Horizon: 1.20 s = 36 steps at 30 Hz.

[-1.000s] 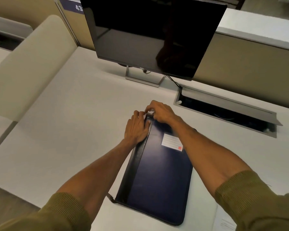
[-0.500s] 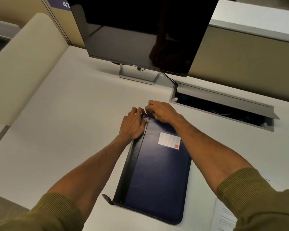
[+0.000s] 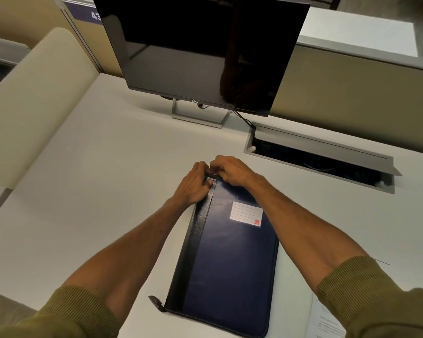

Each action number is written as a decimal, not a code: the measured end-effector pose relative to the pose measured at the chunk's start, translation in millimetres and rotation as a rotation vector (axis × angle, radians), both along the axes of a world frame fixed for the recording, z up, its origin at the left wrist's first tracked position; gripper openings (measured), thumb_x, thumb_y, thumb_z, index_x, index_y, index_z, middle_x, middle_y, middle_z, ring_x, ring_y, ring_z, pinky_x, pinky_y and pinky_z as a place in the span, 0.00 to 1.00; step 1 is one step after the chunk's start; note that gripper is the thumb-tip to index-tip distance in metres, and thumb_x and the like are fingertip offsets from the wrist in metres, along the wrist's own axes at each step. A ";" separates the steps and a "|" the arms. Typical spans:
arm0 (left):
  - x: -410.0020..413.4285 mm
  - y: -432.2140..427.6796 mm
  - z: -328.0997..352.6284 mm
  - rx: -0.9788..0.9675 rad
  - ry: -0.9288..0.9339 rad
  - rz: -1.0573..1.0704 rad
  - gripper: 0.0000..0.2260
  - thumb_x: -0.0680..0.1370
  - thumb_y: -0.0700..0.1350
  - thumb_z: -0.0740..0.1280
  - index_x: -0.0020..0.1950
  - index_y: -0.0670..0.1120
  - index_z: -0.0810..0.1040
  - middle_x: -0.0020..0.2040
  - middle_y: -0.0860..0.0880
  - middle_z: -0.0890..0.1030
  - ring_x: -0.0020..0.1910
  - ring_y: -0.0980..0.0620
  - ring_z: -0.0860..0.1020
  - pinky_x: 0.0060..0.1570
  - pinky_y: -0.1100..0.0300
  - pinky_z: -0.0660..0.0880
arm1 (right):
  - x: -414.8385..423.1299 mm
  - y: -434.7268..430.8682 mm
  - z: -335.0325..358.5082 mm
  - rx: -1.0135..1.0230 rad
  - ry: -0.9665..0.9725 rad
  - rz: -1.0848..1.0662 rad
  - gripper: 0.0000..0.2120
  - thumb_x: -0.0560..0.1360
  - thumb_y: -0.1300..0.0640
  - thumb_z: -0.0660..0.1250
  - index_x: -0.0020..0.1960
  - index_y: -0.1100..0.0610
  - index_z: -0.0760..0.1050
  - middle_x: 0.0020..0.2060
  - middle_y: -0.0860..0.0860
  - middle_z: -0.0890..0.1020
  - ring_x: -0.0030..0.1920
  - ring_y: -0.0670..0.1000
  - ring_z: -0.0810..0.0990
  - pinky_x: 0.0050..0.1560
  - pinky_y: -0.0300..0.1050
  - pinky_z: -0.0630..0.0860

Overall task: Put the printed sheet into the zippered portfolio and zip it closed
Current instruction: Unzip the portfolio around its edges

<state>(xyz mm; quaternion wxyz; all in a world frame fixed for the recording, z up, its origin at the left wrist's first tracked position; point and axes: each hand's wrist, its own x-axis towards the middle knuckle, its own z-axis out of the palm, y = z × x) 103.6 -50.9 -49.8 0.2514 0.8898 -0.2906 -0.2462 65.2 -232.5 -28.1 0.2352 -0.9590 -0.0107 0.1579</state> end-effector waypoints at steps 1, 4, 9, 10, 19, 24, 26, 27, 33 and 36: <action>0.5 1.2 -0.4 -0.004 0.005 -0.008 0.10 0.84 0.44 0.66 0.63 0.43 0.70 0.62 0.44 0.74 0.55 0.40 0.78 0.59 0.40 0.77 | 0.7 -0.4 -0.8 0.020 0.018 -0.011 0.06 0.83 0.62 0.65 0.56 0.57 0.80 0.54 0.53 0.80 0.55 0.56 0.79 0.57 0.56 0.79; 1.5 3.3 -1.6 0.001 0.002 -0.039 0.11 0.85 0.44 0.66 0.65 0.42 0.74 0.63 0.43 0.74 0.56 0.41 0.79 0.60 0.42 0.77 | 0.3 -4.8 -1.8 0.071 0.056 -0.037 0.06 0.81 0.64 0.67 0.55 0.59 0.81 0.55 0.55 0.81 0.57 0.57 0.79 0.60 0.56 0.79; -2.2 6.1 -2.6 -0.029 -0.014 -0.032 0.10 0.84 0.43 0.66 0.64 0.42 0.74 0.61 0.44 0.74 0.54 0.41 0.78 0.56 0.43 0.78 | -3.4 -7.8 0.9 0.119 0.065 -0.048 0.07 0.78 0.68 0.68 0.51 0.59 0.81 0.53 0.55 0.82 0.55 0.57 0.80 0.59 0.58 0.80; -3.0 6.6 -2.7 -0.032 -0.015 -0.032 0.10 0.84 0.43 0.66 0.64 0.41 0.74 0.61 0.43 0.74 0.55 0.41 0.78 0.57 0.43 0.78 | -3.0 -8.9 2.9 0.107 0.076 -0.027 0.07 0.78 0.68 0.67 0.50 0.59 0.81 0.52 0.54 0.82 0.54 0.56 0.80 0.59 0.57 0.80; -4.2 7.0 1.7 0.024 -0.027 -0.041 0.09 0.86 0.44 0.64 0.64 0.42 0.73 0.63 0.43 0.74 0.57 0.38 0.78 0.61 0.42 0.76 | -31.6 -51.1 16.6 -0.015 0.208 0.018 0.09 0.77 0.69 0.68 0.49 0.58 0.84 0.51 0.53 0.85 0.54 0.54 0.82 0.58 0.56 0.83; -6.8 5.8 5.6 0.050 -0.027 -0.021 0.10 0.87 0.45 0.63 0.66 0.42 0.73 0.65 0.42 0.74 0.58 0.38 0.78 0.63 0.41 0.75 | -70.3 -79.2 19.9 -0.037 0.221 -0.091 0.09 0.78 0.69 0.68 0.49 0.58 0.84 0.51 0.54 0.85 0.53 0.55 0.82 0.59 0.57 0.83; -10.1 5.6 6.5 0.065 -0.038 -0.013 0.10 0.87 0.45 0.63 0.66 0.41 0.73 0.66 0.42 0.74 0.60 0.38 0.78 0.65 0.41 0.75 | -88.0 -89.6 22.2 -0.048 0.220 -0.139 0.08 0.79 0.69 0.67 0.49 0.59 0.84 0.52 0.55 0.84 0.54 0.56 0.82 0.59 0.57 0.83; -12.0 5.3 7.0 0.072 -0.045 -0.011 0.10 0.87 0.44 0.62 0.67 0.41 0.73 0.66 0.42 0.74 0.62 0.38 0.77 0.66 0.41 0.74 | -97.2 -94.5 23.3 -0.053 0.217 -0.167 0.08 0.80 0.68 0.68 0.49 0.59 0.84 0.53 0.55 0.84 0.54 0.56 0.82 0.59 0.56 0.83; -17.8 5.4 10.6 0.118 -0.055 0.050 0.11 0.87 0.44 0.61 0.69 0.41 0.73 0.69 0.41 0.73 0.67 0.39 0.75 0.70 0.41 0.72 | -155.4 -109.7 23.1 -0.039 0.146 -0.346 0.04 0.81 0.65 0.69 0.52 0.61 0.83 0.54 0.56 0.85 0.55 0.59 0.82 0.60 0.57 0.81; -22.4 1.5 13.6 0.145 -0.066 0.065 0.13 0.87 0.43 0.62 0.70 0.41 0.73 0.71 0.41 0.73 0.69 0.39 0.74 0.72 0.40 0.70 | -187.4 -96.4 16.3 -0.051 0.027 -0.530 0.04 0.82 0.59 0.70 0.54 0.56 0.84 0.54 0.52 0.86 0.53 0.56 0.83 0.65 0.54 0.76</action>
